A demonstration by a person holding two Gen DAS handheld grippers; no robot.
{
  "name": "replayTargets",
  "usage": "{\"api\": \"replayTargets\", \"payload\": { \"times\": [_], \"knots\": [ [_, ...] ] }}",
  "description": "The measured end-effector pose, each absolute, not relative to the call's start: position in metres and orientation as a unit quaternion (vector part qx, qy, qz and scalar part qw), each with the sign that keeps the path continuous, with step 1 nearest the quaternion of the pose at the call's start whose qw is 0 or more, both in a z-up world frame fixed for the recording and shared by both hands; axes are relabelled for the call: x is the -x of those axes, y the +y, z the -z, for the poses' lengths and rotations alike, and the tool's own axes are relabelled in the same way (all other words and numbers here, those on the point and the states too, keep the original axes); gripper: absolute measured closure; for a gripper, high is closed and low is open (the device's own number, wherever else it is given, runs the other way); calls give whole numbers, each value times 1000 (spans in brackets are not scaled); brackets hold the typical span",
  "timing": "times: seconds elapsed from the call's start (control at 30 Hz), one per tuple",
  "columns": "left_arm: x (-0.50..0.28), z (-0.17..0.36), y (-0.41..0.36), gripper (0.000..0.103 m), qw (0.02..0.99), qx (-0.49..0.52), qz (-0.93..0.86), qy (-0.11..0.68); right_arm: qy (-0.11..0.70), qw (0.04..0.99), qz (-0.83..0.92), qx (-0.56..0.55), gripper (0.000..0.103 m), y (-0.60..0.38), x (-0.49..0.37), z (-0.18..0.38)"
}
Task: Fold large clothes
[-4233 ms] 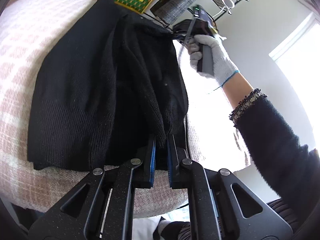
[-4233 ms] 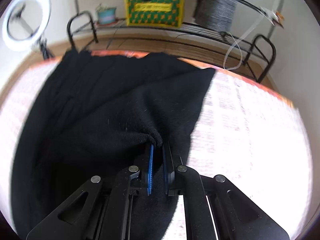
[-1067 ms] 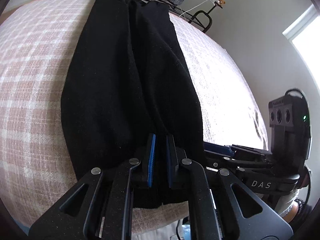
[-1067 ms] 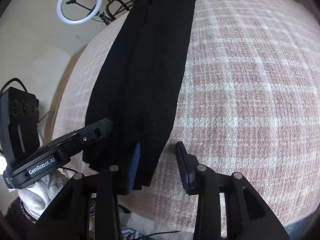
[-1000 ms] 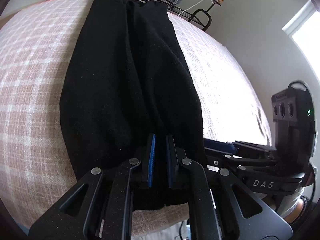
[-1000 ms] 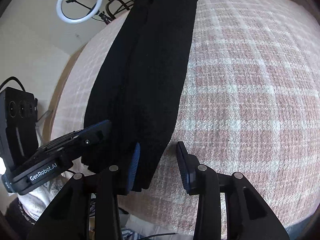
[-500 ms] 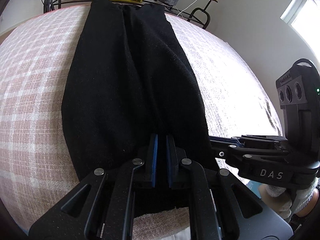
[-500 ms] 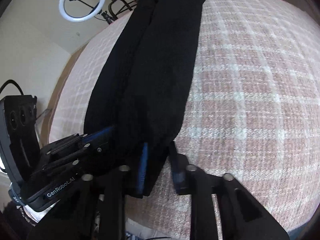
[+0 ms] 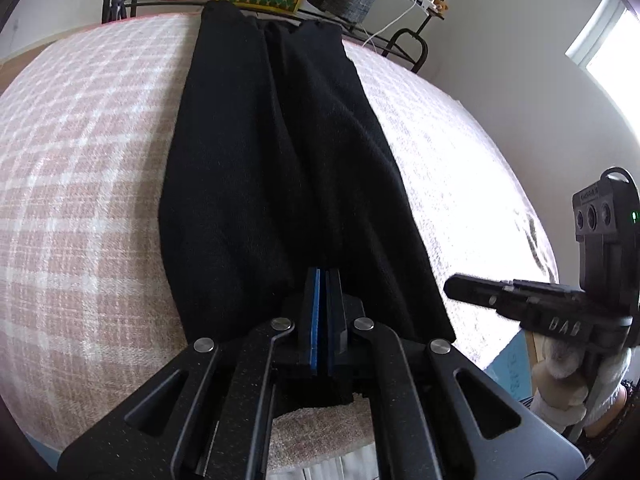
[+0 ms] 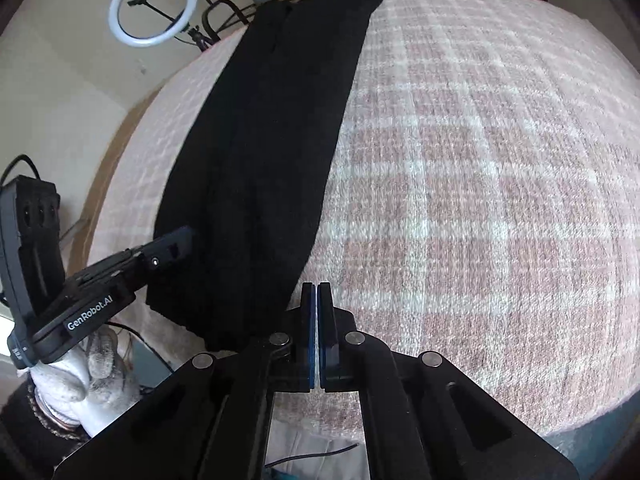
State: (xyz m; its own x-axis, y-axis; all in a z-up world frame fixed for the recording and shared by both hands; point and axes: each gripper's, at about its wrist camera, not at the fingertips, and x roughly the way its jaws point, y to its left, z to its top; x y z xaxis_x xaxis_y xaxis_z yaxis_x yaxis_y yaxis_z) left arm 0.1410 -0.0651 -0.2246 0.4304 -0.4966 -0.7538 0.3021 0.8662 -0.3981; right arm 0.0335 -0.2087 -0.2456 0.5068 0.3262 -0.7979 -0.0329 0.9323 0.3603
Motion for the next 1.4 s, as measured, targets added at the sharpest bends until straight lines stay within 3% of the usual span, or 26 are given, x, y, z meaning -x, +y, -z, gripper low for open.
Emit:
{"api": "replayTargets", "payload": {
  "times": [0.1, 0.3, 0.33, 0.4, 0.57, 0.7, 0.73, 0.77, 0.8, 0.83, 0.9, 1.0, 1.07, 1.1, 1.13, 1.3, 1.4],
  "knots": [
    [-141, 221, -64, 103, 837, 109, 248, 475, 454, 858, -123, -204, 80, -225, -38, 235],
    [-143, 230, -68, 103, 824, 114, 262, 490, 477, 838, -142, -224, 73, -206, -71, 250],
    [-143, 232, -68, 103, 828, 104, 255, 489, 481, 838, -139, -217, 78, -201, -67, 253],
    [-144, 238, -67, 103, 831, 89, 243, 492, 490, 837, -133, -202, 99, -194, -68, 259],
    [-145, 237, -55, 102, 831, 95, 239, 493, 457, 869, -96, -164, 100, -208, -52, 225],
    [-134, 220, -22, 101, 844, 130, 205, 478, 476, 853, -112, -181, 100, -213, -56, 244],
    [-132, 215, -13, 95, 852, 132, 194, 468, 472, 852, -120, -192, 98, -213, -56, 243],
    [-131, 212, -6, 77, 859, 129, 181, 461, 464, 852, -132, -203, 96, -215, -55, 240],
    [-132, 212, 3, 66, 862, 130, 169, 460, 463, 850, -138, -209, 96, -217, -55, 236],
    [-133, 215, 9, 55, 859, 139, 165, 464, 462, 848, -138, -218, 89, -222, -53, 234],
    [-139, 228, 16, 55, 840, 164, 167, 489, 461, 846, -138, -230, 68, -227, -49, 235],
    [-141, 249, 13, 58, 810, 193, 187, 522, 479, 835, -142, -229, 66, -226, -48, 252],
    [-141, 250, 10, 94, 808, 198, 197, 518, 487, 824, -159, -240, 66, -221, -48, 261],
    [-142, 250, 7, 94, 806, 196, 200, 521, 489, 819, -169, -247, 76, -217, -50, 265],
    [-141, 248, 6, 94, 809, 191, 198, 519, 487, 820, -172, -246, 96, -214, -53, 266],
    [-127, 215, 22, 94, 842, 150, 182, 485, 476, 836, -169, -217, 99, -208, -43, 239],
    [-129, 228, 17, 94, 840, 127, 175, 498, 471, 850, -155, -180, 100, -209, -32, 231]
  ]
}}
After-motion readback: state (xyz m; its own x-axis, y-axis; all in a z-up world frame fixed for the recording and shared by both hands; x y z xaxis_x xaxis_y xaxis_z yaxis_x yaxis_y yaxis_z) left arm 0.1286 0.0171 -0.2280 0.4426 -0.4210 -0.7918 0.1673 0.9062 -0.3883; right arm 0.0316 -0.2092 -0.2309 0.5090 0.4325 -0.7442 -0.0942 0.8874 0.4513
